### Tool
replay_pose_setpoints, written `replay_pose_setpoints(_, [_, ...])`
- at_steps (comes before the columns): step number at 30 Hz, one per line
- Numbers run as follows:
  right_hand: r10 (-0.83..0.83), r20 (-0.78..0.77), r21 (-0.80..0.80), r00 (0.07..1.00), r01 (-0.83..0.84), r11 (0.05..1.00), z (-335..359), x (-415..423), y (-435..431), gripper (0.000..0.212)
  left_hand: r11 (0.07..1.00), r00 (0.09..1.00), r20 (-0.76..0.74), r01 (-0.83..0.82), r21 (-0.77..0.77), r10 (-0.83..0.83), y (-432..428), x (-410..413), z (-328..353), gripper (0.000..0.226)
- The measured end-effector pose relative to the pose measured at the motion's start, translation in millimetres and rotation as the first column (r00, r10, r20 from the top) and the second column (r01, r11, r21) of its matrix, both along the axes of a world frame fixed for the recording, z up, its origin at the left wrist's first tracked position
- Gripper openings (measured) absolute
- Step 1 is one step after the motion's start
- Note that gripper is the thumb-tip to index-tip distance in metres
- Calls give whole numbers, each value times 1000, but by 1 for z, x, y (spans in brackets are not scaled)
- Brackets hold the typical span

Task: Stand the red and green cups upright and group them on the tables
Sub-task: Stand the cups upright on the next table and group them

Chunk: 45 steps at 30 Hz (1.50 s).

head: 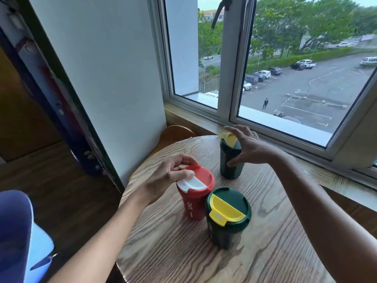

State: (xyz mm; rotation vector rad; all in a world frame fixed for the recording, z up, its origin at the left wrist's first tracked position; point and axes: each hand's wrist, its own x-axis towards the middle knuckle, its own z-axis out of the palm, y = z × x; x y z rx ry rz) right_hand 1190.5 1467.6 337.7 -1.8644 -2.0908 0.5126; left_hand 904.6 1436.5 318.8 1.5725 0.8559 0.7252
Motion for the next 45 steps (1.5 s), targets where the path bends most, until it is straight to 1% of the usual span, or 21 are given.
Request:
replay_pose_setpoints(2, [94,-14,-67,995,-95,993,8,4,1,104,1000,1000,8,0,2,0,1,0,-2,38])
replay_pose_setpoints(4, [101,-48,-110,994,-106,988,13,5,2,99,1000,1000,22,-6,4,6,1,0,-4,35])
replay_pose_setpoints(7, [9,-23,-54,1000,-11,998,17,0,-1,95,1000,998,53,-20,4,20,1,0,-6,35])
replay_pose_setpoints(9, [-82,15,-12,997,82,997,14,-5,-4,99,1000,998,60,-19,7,19,1,0,-8,39])
replay_pose_setpoints(11, [-137,14,-12,991,137,990,11,-8,-7,106,1000,998,66,-19,4,19,1,0,-8,44])
replay_pose_setpoints(13, [-120,-43,-59,992,118,991,10,-7,-9,112,1000,998,58,-18,9,18,2,0,-8,46])
replay_pose_setpoints(15, [-70,-118,-99,991,59,993,11,-3,-11,112,1000,999,46,-15,18,14,2,-1,-9,46])
replay_pose_setpoints(16, [-54,-148,-96,987,40,995,8,1,-11,109,1000,999,48,-15,18,14,2,-1,-9,45])
replay_pose_setpoints(18, [-50,-187,-66,981,38,997,0,7,-11,94,1000,998,59,-17,10,17,2,-2,-9,44])
replay_pose_setpoints(19, [-46,-241,-59,970,33,998,-7,7,-13,89,1000,998,62,-18,8,17,1,-2,-9,43])
replay_pose_setpoints(20, [-40,-341,-76,939,15,997,-14,5,-16,86,1000,998,59,-16,9,16,1,-2,-9,43])
replay_pose_setpoints(21, [-34,-470,-97,882,-13,995,-22,3,-19,85,1000,998,58,-14,9,14,0,-2,-9,42])
replay_pose_setpoints(23, [-35,-642,-111,766,-48,993,-38,-2,-24,82,1000,998,60,-14,7,14,0,-1,-9,40])
replay_pose_setpoints(25, [-53,-737,-125,674,-59,990,-49,-8,-27,75,1000,998,61,-15,5,15,0,-1,-9,40])
replay_pose_setpoints(27, [-80,-787,-125,612,-33,992,-58,-12,-28,76,1000,998,66,-16,4,15,-1,-2,-9,40])
replay_pose_setpoints(29, [-94,-800,-113,593,4,994,-63,-12,-28,82,1000,998,67,-18,-2,18,-1,-2,-10,41])
replay_pose_setpoints(33, [-90,-792,-86,604,36,996,-69,-8,-38,89,1000,998,62,-11,-6,12,-2,-2,-9,40])
replay_pose_setpoints(38, [-79,-756,-66,650,45,997,-73,-5,-65,80,1000,997,76,-8,-21,10,-2,-1,-11,41])
replay_pose_setpoints(40, [-69,-780,-65,621,30,997,-74,-5,-74,75,1000,996,84,-8,-26,10,-1,-1,-12,41])
replay_pose_setpoints(42, [-66,-818,-81,572,-2,997,-74,-5,-81,73,1000,996,94,-6,-26,8,0,-1,-13,42])
replay_pose_setpoints(45, [-75,-850,-141,522,-87,986,-71,1,-83,72,1000,996,87,-3,-21,5,0,-1,-13,42])
